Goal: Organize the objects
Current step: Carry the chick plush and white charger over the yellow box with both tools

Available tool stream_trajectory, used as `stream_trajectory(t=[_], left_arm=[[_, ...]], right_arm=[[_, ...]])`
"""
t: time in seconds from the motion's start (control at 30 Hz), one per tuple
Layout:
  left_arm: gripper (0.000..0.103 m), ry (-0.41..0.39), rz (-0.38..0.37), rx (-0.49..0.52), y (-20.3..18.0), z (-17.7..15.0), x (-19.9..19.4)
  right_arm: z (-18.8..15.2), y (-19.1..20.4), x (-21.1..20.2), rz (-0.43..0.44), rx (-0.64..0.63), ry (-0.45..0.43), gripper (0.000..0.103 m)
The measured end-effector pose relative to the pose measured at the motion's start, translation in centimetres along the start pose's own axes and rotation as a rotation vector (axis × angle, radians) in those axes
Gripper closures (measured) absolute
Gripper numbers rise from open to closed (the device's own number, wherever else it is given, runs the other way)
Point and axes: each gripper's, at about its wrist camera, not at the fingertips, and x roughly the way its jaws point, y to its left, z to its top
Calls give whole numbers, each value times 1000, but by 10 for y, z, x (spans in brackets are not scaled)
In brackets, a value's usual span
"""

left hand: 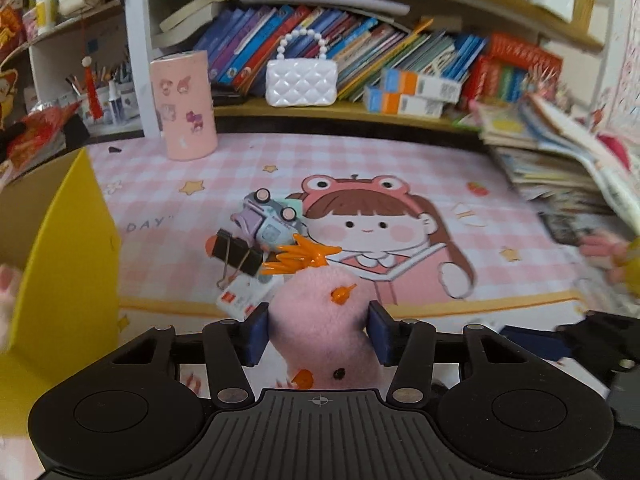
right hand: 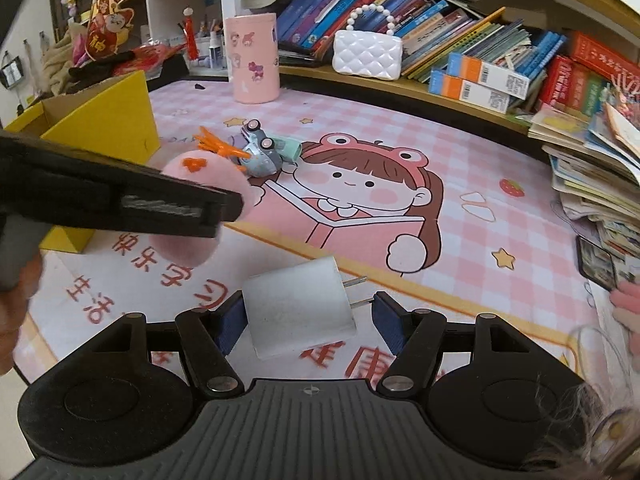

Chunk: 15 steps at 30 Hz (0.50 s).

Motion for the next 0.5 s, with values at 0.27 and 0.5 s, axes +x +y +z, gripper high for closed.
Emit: stream_trajectory(t=[0.27, 0.5], left_arm=[[54, -25, -61, 6, 13, -30, -58], [54, -15, -82, -20, 33, -61, -85]], right_arm=[[-9, 21, -34, -34, 77, 1, 38], [-19, 41, -56, -72, 165, 32, 38]])
